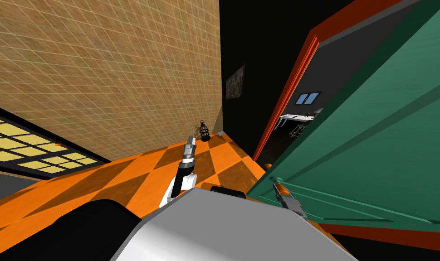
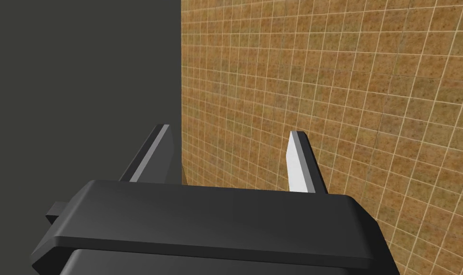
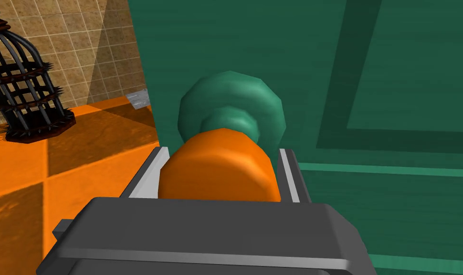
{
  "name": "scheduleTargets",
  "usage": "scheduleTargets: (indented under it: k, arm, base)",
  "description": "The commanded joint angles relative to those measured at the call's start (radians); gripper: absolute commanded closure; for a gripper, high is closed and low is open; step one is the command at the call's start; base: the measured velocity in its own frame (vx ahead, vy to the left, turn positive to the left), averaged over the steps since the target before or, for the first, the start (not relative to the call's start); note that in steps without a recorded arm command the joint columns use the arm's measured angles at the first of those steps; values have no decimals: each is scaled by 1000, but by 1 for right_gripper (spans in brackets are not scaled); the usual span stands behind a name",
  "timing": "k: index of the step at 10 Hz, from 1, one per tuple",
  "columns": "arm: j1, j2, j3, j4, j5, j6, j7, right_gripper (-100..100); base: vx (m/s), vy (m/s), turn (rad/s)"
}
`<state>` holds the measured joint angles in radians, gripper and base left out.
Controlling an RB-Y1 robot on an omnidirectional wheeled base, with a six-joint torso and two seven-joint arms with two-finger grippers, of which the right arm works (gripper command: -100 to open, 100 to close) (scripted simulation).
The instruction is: Pull the door open
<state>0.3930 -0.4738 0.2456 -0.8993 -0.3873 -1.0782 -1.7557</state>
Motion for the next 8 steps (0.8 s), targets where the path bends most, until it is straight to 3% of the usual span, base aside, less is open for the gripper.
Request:
scheduleTargets:
  k: [1, 3, 4, 8]
  arm:
    - [10, -14, 11, 10, 6, -30, -17, 100]
    - [18, -25, 22, 20, 12, -54, -31, 100]
    - [12, -22, 20, 25, 11, -48, -28, 100]
    - [3, -35, 35, 54, 23, -76, -50, 100]
  base:
    - [-194, -29, 131]
    - [-204, -26, 104]
    - [-88, -14, 16]
    - [-183, -27, 118]
